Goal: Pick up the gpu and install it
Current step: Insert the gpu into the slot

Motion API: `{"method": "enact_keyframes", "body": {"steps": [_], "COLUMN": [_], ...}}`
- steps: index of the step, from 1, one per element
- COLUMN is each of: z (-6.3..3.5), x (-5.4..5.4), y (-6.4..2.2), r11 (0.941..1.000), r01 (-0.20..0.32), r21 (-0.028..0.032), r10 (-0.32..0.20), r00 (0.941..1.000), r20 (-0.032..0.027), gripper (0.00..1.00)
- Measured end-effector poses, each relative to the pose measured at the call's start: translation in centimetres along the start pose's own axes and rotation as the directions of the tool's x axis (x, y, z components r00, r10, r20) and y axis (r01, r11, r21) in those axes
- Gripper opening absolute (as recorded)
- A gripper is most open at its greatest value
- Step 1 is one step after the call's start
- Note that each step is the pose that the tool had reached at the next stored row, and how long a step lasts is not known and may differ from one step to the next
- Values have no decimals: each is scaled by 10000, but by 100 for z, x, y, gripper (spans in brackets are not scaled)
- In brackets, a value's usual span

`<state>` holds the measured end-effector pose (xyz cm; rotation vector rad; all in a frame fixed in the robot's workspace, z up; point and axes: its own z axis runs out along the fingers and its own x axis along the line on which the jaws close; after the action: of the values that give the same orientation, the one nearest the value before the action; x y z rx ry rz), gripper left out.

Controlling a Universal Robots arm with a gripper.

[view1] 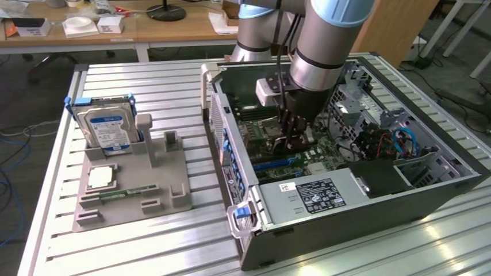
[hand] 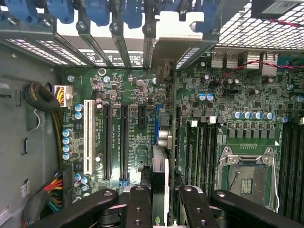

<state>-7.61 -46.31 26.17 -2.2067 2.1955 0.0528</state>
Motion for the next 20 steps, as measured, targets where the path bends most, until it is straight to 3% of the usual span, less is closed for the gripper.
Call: {"method": "enact_keyframes", "body": {"steps": [20], "z": [148], "x": [15], "y": [41], "r11": [10000], "r01": [-1], "r21": [0], "r10": [1], "r00": [10000], "r20": [1], "gripper": [27]}}
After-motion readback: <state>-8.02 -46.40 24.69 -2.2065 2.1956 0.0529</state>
